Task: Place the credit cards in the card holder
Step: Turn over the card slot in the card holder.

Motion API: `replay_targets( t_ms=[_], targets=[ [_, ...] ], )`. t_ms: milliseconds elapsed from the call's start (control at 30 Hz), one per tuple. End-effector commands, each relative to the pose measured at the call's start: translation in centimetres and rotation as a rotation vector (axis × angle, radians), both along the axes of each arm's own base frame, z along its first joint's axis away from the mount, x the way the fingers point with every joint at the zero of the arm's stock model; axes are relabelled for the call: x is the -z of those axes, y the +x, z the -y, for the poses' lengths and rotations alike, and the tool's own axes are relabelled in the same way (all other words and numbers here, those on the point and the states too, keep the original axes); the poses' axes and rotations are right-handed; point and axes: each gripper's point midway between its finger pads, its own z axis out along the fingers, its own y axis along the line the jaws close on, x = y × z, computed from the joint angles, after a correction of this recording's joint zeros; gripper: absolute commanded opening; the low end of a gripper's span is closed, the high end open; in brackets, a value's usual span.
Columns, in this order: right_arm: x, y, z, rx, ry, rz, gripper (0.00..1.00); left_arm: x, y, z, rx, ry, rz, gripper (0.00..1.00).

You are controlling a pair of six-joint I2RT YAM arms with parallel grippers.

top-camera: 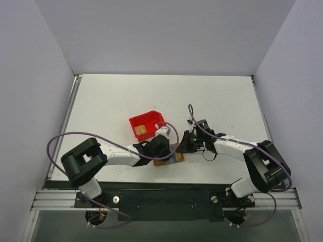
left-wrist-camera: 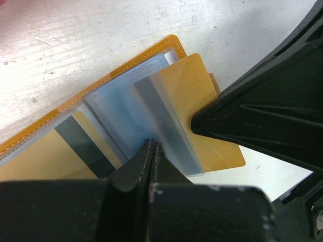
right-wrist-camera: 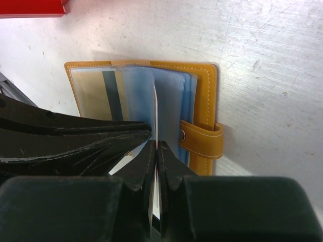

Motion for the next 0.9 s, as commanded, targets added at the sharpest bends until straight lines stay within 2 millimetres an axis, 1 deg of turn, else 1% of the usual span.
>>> replay_targets(
  t_ms=[0, 33, 67, 100, 167, 200, 233, 333, 433, 500, 533, 567, 600, 633, 667, 700, 733, 767, 800, 833, 867],
  targets=[
    [-0.7, -0.3, -1.4, -0.043, 0.071, -0.001, 0.0, 0.2, -0.6, -1.5, 0.002, 0.065, -0.007, 0.0],
    [-0.7, -0.3, -1.5, -0.043, 0.078, -0.001, 0.0, 0.2, -0.6, -1.7, -0.003, 0.06, -0.005, 0.0],
    [-0.8, -0.2, -1.6, -0.036, 0.088, -0.001, 0.0, -0.9, -0.4, -1.3, -0.004, 0.028, 0.018, 0.0],
    [-0.8, -0.2, -1.7, -0.033, 0.09, -0.003, 0.0, -1.2, -0.4, -1.4, -0.007, 0.018, 0.023, 0.0],
    [-0.8, -0.3, -1.7, -0.033, 0.094, -0.007, 0.0, -3.2, 0.0, -1.4, -0.016, -0.021, 0.059, 0.0],
    [-0.8, -0.2, -1.8, -0.029, 0.097, -0.006, 0.0, -3.6, 0.1, -1.5, -0.021, -0.022, 0.07, 0.0],
    [-0.8, -0.2, -1.8, -0.03, 0.097, -0.008, 0.0, -4.4, 0.3, -1.4, -0.024, -0.038, 0.086, 0.0],
    [-0.8, -0.2, -2.0, -0.032, 0.108, -0.015, 0.0, -5.7, 0.5, -1.6, -0.036, -0.047, 0.106, 0.0],
    [-0.9, -0.2, -2.3, -0.031, 0.128, -0.021, 0.0, -6.8, 0.7, -2.4, -0.058, -0.05, 0.127, 0.0],
    [-1.3, -0.1, -2.5, -0.031, 0.145, -0.018, 0.0, -7.0, 0.7, -3.4, -0.082, -0.037, 0.137, 0.0],
    [-1.4, -0.1, -2.6, -0.034, 0.154, -0.019, 0.0, -7.6, 1.0, -3.7, -0.099, -0.05, 0.148, 0.0],
    [-1.6, -0.1, -2.7, -0.034, 0.161, -0.019, 0.0, -7.0, 0.9, -4.7, -0.115, -0.017, 0.136, 0.0],
    [-1.9, -0.2, -2.9, -0.041, 0.171, -0.016, 0.0, -7.1, 1.0, -5.4, -0.136, -0.019, 0.137, 0.0],
    [-2.2, -0.1, -3.1, -0.048, 0.179, -0.01, 0.0, -6.7, 0.9, -6.0, -0.145, -0.006, 0.132, 0.0],
    [-2.4, -0.1, -3.3, -0.053, 0.187, -0.008, 0.0, -7.0, 1.2, -6.5, -0.162, -0.016, 0.137, 0.0],
    [-2.7, -0.2, -3.5, -0.064, 0.194, 0.0, 0.0, -6.7, 1.1, -7.1, -0.171, -0.004, 0.132, 0.0],
    [-3.0, -0.2, -3.8, -0.075, 0.204, 0.006, 0.0, -7.0, 1.4, -7.5, -0.183, -0.01, 0.135, 0.0],
    [-3.3, -0.3, -4.2, -0.093, 0.213, 0.014, 0.0, -6.6, 1.3, -8.0, -0.189, 0.0, 0.128, 0.0],
    [-3.4, -0.4, -4.4, -0.105, 0.218, 0.01, 0.0, -6.9, 1.5, -8.3, -0.199, -0.004, 0.134, 0.0],
    [-3.9, -0.4, -4.9, -0.124, 0.225, 0.022, 0.0, -6.8, 1.5, -8.7, -0.204, 0.003, 0.132, 0.0],
    [-3.8, -0.7, -5.2, -0.138, 0.226, 0.012, 0.0, -6.9, 1.6, -9.0, -0.211, 0.0, 0.134, 0.0]
  ],
)
